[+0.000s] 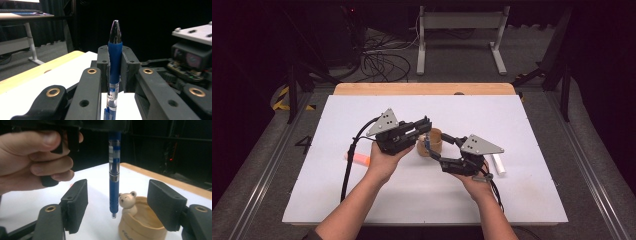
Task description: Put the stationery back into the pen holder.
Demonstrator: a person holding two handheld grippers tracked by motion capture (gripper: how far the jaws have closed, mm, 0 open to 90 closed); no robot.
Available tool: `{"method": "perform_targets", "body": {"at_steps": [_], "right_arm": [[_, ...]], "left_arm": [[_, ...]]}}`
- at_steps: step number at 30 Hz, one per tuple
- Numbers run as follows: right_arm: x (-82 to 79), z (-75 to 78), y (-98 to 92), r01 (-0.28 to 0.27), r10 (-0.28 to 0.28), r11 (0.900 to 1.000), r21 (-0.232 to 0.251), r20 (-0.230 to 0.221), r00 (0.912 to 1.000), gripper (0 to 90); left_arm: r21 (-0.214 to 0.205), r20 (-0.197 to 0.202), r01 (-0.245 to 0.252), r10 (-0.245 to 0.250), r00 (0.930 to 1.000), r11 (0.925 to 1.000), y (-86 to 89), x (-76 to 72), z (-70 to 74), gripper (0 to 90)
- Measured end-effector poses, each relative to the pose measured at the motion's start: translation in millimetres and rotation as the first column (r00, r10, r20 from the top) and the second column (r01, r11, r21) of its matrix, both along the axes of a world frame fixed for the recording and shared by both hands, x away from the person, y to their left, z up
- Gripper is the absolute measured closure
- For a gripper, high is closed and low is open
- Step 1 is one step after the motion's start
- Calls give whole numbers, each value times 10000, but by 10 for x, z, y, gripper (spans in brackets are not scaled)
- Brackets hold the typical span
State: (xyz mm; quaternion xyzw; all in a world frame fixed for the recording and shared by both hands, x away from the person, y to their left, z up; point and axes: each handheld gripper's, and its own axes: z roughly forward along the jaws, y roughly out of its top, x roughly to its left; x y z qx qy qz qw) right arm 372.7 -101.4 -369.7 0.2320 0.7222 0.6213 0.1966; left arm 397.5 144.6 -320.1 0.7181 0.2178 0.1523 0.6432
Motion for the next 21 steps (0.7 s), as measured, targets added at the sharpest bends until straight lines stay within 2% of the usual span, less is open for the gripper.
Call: {"method": "perform_targets", "body": {"at_steps": [3,8,14,21], "right_arm": [[-5,17,-18,143,-144,9999,44,135,9998,329],[-5,26,-35,202,-202,9998,11,195,9996,326],[-10,23,-18,115,-113,9999,-69,188,9998,326],[-20,35,-33,292,-293,9996,10,378,9989,328]], "left_arm": [[-167,87,-83,85,9999,9998,-18,59,-18,796],[-797,13,-149,151,9999,9967,-38,168,-58,796],[-825,111,-422,433,9990,9957,-70,262,-76,795],[-539,-25,-643,642,9979,9965,-65,343,-144,794]]}}
